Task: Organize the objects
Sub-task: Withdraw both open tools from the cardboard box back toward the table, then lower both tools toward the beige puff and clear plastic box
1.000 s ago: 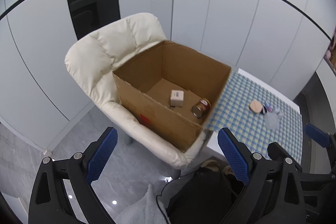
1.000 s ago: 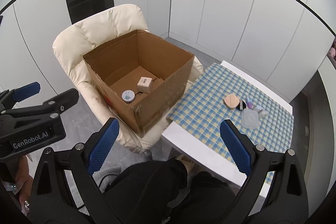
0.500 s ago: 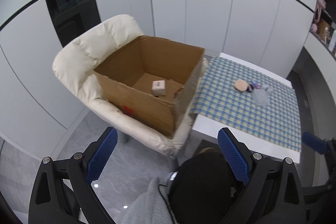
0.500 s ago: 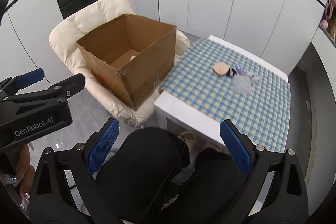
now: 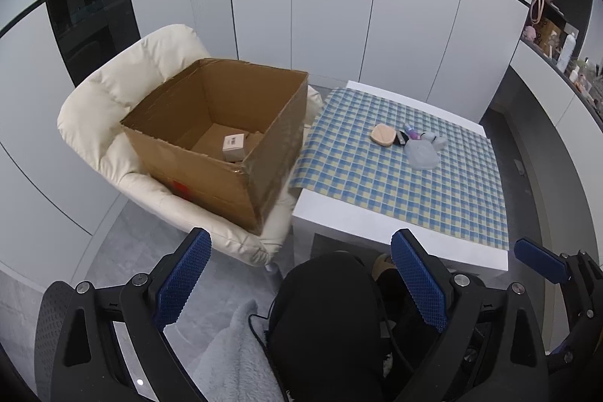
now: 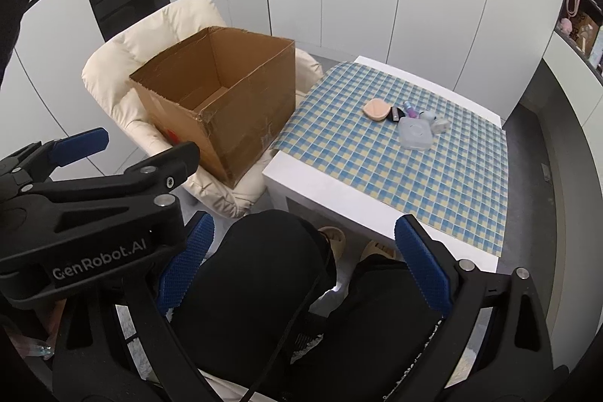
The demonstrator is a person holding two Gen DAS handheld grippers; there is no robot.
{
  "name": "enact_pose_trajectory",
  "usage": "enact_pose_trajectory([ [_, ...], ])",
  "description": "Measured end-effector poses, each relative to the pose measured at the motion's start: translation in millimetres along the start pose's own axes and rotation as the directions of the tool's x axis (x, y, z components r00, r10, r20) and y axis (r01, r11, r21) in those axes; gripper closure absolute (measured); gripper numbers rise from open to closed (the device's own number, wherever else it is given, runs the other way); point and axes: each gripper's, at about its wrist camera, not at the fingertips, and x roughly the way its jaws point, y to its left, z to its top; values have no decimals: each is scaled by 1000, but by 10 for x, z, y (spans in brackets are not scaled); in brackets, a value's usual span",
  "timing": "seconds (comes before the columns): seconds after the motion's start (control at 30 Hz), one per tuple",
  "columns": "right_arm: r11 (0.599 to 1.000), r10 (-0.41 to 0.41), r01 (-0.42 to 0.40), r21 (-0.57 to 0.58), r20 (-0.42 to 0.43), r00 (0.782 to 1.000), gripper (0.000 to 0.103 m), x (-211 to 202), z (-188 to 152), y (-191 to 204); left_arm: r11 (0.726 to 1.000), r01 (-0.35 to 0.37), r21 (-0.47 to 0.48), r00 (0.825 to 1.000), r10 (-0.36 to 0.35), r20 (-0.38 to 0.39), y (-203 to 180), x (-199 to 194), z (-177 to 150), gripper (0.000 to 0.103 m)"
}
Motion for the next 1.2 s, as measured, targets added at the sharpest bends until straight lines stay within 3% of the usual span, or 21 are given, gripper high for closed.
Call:
enact_pose_trajectory([
  [0.43,988,-89,84,128,35,995,5,-133,-10,-506,996,47,78,999,-49,12,-431,24,155,6],
  [0.67,962,-159,154,224,2,987,5,-45,-45,-1003,985,73,155,996,-78,30,-829,84,268,6],
  [0.9,924,-201,210,318,-62,978,5,108,-160,-1521,969,89,232,996,-92,0,-1252,316,266,6],
  [1.2,896,-237,262,360,-113,965,5,259,-282,-1913,960,93,265,996,-87,-36,-1567,610,303,6],
])
